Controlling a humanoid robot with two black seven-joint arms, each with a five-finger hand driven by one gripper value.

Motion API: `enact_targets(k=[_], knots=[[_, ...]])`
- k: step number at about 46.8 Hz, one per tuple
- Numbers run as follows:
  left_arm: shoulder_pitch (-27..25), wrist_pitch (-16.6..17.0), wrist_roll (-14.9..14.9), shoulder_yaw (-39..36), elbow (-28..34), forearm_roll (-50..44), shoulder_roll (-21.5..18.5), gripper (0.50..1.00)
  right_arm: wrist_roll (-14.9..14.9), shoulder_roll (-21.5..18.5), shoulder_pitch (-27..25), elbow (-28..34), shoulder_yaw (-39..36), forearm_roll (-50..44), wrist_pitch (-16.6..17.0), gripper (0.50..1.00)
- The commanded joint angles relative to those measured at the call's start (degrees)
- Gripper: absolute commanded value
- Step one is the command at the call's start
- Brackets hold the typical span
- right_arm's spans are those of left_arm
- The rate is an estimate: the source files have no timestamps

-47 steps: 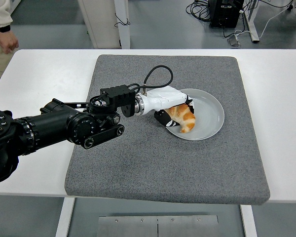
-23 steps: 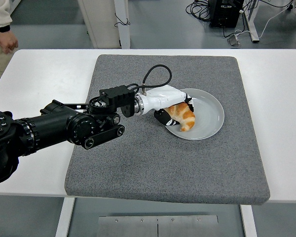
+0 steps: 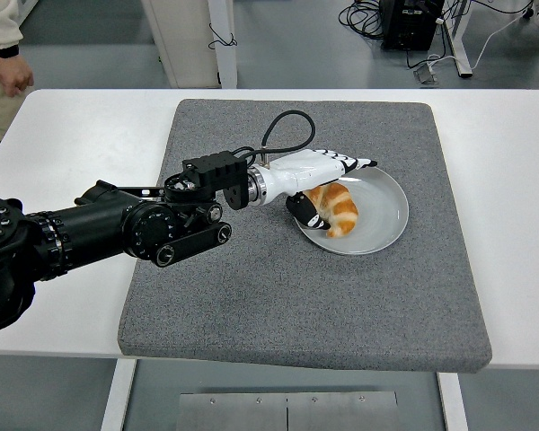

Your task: Place the bread on the plate

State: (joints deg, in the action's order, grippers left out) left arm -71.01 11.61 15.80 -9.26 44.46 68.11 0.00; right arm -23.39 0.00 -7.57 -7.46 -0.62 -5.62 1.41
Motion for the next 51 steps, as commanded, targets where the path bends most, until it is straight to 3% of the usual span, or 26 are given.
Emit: enact_targets(k=[1,18,22,34,42,51], knots=[[-1.1,-0.1,-0.1,0.8,1.3,-0.6,0.0,0.968,0.0,0.0,0.0,0.0,0.0,0.0,0.0,1.000],[-11.6,-0.7,-0.2,7.8,6.0,-14.4,0.0,0.969,-0.1,0.0,0.0,0.0,0.0,0.0,0.0,1.000],[-13.0,-0.9,-0.2,10.5,6.0,-18.6,-2.9,0.969,0.0,0.0,0.0,0.1,0.0,0.0,0.0,1.000],[-13.2,-1.7,-0.9,16.9,5.0,-30.6,-7.1,0.969,0.0,0.0,0.0,0.0,0.0,0.0,0.0,1.000],[-9.9,-0.9,-2.4,20.9,2.8,-40.5,-8.4,0.969,0.0,0.0,0.0,0.1,0.0,0.0,0.0,1.000],[-8.3,-1.3,-2.5,24.4,-4.5,-47.4,-8.3,0.969,0.0,0.0,0.0,0.0,0.0,0.0,0.0,1.000]])
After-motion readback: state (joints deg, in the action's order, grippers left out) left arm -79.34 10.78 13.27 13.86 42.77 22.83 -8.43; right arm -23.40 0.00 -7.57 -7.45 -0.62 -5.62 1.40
